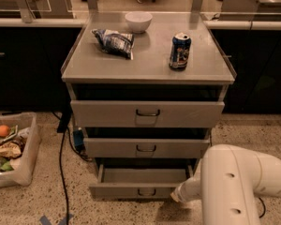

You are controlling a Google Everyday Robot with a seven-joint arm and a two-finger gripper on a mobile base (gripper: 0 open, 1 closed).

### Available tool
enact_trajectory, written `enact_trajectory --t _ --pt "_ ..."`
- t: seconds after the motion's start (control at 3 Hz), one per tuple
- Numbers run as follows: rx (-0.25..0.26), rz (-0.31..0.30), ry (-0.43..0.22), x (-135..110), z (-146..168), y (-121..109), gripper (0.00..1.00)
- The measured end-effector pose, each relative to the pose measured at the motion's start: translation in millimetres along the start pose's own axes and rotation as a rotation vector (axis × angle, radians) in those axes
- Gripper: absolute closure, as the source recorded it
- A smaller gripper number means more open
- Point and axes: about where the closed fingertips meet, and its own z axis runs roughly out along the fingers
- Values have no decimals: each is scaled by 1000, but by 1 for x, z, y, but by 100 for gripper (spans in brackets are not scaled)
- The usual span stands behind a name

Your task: Close bottom drawer

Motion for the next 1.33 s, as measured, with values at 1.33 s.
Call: enact_trajectory --t 1.33 --pt "112 168 -13 -12 5 -28 100"
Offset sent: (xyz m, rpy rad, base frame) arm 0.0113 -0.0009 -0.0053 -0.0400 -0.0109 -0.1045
